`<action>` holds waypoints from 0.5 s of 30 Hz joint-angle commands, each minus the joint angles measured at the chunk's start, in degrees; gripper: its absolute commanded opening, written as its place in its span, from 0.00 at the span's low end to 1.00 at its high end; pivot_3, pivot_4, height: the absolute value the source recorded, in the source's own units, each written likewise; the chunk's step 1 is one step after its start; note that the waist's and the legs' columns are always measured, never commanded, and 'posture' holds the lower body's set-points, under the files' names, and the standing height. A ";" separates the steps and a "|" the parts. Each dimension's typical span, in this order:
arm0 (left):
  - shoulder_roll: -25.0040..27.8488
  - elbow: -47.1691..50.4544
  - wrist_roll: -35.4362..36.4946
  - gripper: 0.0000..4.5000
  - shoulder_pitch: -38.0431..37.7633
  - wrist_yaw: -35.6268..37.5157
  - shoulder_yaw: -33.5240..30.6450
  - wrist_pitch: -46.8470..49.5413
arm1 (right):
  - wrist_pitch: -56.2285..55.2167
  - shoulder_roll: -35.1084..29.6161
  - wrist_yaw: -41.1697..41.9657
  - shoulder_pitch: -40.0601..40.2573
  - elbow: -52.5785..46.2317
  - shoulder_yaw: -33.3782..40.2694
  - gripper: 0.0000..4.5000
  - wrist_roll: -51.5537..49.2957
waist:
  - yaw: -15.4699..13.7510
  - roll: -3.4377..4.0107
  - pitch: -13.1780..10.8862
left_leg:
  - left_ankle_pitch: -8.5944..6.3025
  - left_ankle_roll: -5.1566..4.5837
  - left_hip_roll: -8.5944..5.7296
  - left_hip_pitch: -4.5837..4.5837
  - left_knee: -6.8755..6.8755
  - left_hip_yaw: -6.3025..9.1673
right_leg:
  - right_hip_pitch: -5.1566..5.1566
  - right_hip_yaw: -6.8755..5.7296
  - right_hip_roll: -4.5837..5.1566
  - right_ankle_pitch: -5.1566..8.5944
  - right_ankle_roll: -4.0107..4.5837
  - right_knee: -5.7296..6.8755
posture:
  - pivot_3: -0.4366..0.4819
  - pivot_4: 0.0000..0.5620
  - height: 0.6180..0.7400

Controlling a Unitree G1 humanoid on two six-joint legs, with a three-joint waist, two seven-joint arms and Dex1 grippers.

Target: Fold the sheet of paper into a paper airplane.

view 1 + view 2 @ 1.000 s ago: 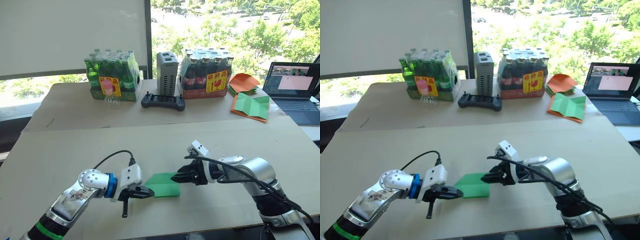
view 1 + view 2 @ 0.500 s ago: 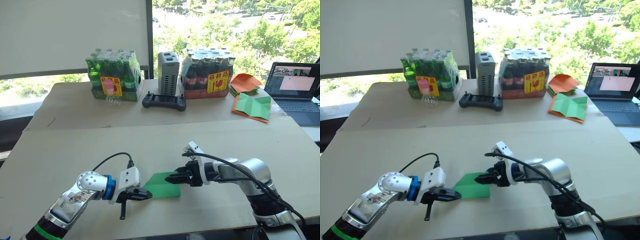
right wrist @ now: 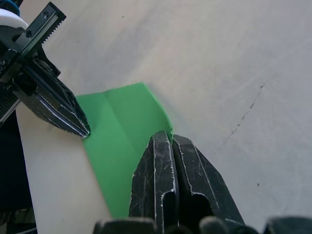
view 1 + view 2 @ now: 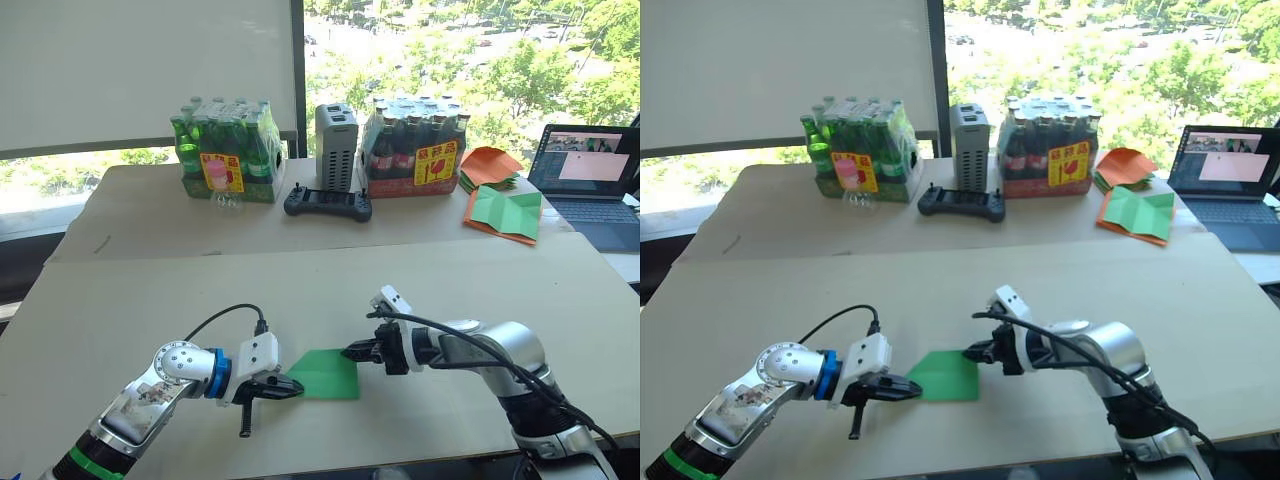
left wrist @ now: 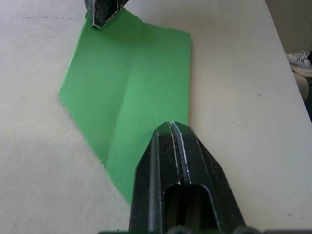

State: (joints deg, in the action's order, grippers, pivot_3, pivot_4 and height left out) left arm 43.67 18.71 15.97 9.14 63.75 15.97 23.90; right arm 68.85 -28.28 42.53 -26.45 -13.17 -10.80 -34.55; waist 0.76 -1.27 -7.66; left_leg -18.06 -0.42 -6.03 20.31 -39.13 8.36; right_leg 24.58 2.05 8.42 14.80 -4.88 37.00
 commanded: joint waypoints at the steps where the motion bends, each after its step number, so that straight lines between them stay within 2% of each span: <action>1: 0.25 0.65 0.17 0.00 0.95 0.52 -0.55 -0.30 | -6.72 -1.26 2.86 0.73 -4.87 -0.63 0.01 0.51 | 0.00 0.00 0.00 | 0.00 0.00 0.00 0.00 0.00 0.00 | 0.00 0.00 0.00 0.00 0.00 0.00 | 0.48 0.27 0.96; 4: 0.23 1.26 0.19 0.00 0.96 0.35 -0.39 0.17 | -15.39 -1.86 4.73 3.62 -10.33 -0.32 0.01 1.80 | -0.02 0.00 0.00 | 0.00 0.00 0.00 0.01 0.01 0.01 | 0.02 -0.01 0.00 0.00 0.00 0.00 | 0.48 0.27 0.96; 8: 0.37 1.47 0.29 0.00 1.24 0.38 -0.45 0.61 | -29.64 -5.72 8.05 8.76 -14.98 -4.76 0.01 9.21 | -0.09 0.00 0.00 | 0.00 0.00 -0.01 0.02 0.00 0.01 | 0.01 -0.03 0.00 0.00 0.00 -0.01 | 0.48 0.27 0.96; 15: 1.18 1.22 0.53 0.00 1.71 0.88 -1.16 1.01 | -56.73 -9.59 9.02 13.95 -9.65 -11.85 0.01 26.86 | -0.02 0.00 0.00 | 0.00 0.00 -0.01 -0.02 -0.04 -0.06 | 0.01 -0.02 -0.02 0.00 -0.01 0.04 | 0.48 0.27 0.96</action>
State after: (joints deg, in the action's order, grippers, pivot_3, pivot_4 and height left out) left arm 44.17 18.93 15.98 10.54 64.11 15.94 24.91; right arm 20.30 -37.23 51.21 -13.09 -24.02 -21.32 -12.21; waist 0.74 -1.27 -7.66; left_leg -18.06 -0.41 -6.04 20.29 -39.17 8.30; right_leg 24.59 2.04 8.40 14.80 -4.88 37.04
